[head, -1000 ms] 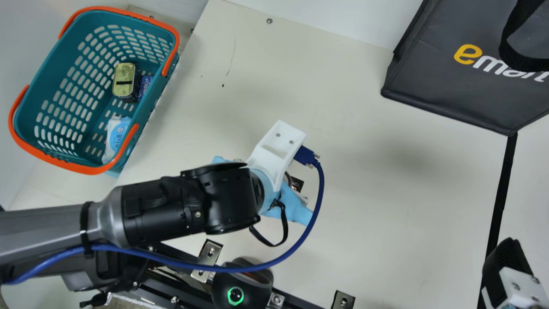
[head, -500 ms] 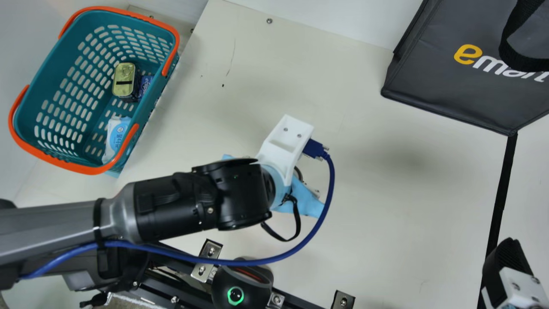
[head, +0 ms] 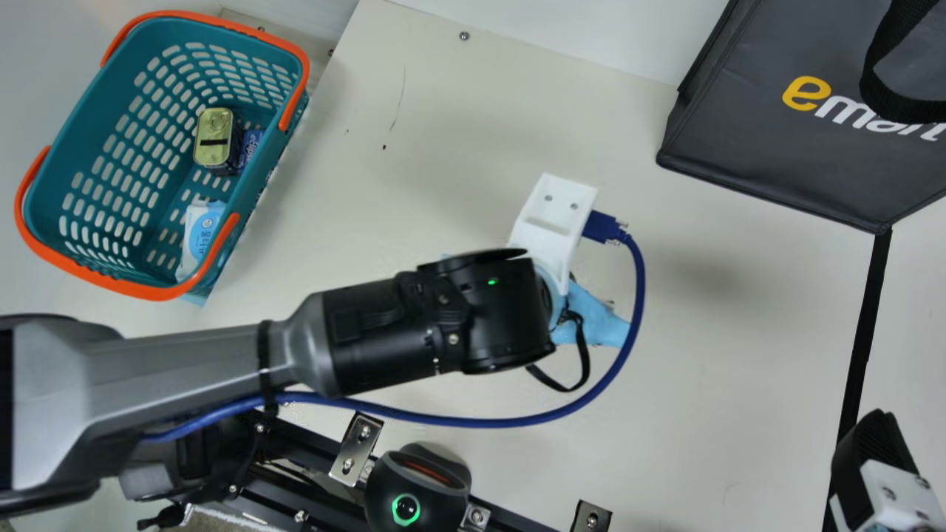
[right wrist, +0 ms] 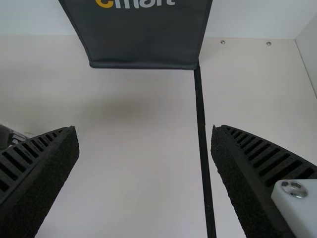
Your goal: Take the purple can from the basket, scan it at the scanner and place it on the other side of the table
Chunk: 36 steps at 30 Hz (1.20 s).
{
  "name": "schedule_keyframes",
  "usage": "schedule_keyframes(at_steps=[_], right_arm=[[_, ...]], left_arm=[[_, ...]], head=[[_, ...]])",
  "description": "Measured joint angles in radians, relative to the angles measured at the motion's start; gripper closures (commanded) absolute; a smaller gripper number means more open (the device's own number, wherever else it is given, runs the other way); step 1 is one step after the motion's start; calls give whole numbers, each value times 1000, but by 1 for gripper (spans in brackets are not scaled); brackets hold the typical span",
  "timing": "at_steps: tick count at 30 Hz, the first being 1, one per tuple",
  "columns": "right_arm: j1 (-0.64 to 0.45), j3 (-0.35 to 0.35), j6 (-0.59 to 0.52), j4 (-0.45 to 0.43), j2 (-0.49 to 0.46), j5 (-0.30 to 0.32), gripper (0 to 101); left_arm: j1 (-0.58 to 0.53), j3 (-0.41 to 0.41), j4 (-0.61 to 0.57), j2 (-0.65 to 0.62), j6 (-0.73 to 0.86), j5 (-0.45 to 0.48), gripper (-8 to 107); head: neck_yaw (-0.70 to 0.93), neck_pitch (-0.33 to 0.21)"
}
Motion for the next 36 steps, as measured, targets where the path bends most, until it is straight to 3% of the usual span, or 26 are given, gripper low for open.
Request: schedule_keyframes(at_steps=[7,18,36], right_arm=[[0,0,0,0,0,0,6],[0,0,0,0,0,0,6],[0,0,0,0,0,1,6]], left_arm=[[-7,-71,18,66,-65,-9,107],[-18,-44,40,103,-138,-84,107],[-44,-36,76,122,-172,-106,47]], head=[[0,0],[0,0],[0,0]])
